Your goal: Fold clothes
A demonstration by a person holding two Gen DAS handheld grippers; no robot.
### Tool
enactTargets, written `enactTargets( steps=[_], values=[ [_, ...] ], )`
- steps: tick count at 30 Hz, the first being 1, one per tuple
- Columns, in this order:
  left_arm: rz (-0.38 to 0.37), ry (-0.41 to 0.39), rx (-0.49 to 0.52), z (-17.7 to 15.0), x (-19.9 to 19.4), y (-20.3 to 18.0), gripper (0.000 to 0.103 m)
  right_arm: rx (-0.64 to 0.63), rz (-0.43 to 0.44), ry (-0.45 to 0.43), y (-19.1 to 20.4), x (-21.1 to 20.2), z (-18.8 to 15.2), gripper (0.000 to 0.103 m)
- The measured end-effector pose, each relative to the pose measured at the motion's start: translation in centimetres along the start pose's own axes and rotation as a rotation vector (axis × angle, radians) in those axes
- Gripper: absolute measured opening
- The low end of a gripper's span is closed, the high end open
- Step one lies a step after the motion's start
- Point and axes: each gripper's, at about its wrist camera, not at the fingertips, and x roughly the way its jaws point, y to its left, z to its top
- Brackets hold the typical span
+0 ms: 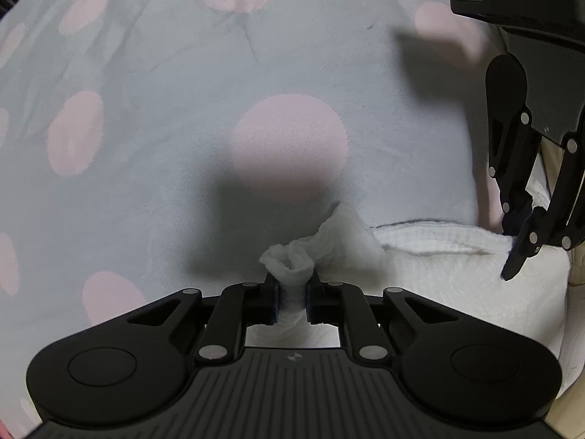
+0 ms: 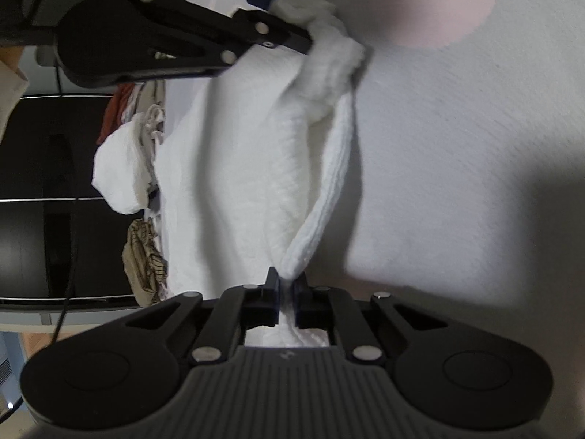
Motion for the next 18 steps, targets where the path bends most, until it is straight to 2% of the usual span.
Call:
enactTargets(
  steps=[5,6,7,8,10,12,16,17,18],
  values=[
    [0.035,-0.017,-0.027,-0.7,-1.2,0.1,0.011,0.007,-0.020,-0.017,0.2,-0.2,0.0,0.009],
    [0.042,-0.018,-0.028,-0.8,-1.3,0.1,0.011,0.020,-0.044,-0.015,0.0,-0.2,0.0,0.017],
    [0.050,-0.019,-0.029,-0.9,-1.4,0.1,0.011,0.036,-0.075,-0.021,-0.2,-0.3,0.1,0.032],
    [0.056,-0.018,-0.032,-0.9,-1.3,0.0,0.011,0.061,-0.079,-0.031,-0.6,-0.5,0.1,0.036],
    [0.060,-0.017,-0.036,-0.8,-1.0,-1.8,0.011,0.116,-0.030,-0.047,-1.4,-1.0,0.4,0.050],
    [0.067,-0.016,-0.030,-0.7,-0.9,-2.6,0.011,0.132,0.002,-0.053,-1.8,-1.2,0.7,0.054],
    [0.065,-0.017,-0.032,-0.7,-0.6,-2.4,0.011,0.115,0.023,-0.028,-1.7,-0.3,1.0,0.053],
    [0.063,-0.018,-0.034,-0.7,-0.6,-2.3,0.011,0.108,0.020,-0.025,-1.6,-0.1,1.0,0.050],
    [0.060,-0.018,-0.037,-0.7,-0.6,-2.2,0.011,0.100,0.012,-0.023,-1.5,0.1,1.0,0.043]
  ],
)
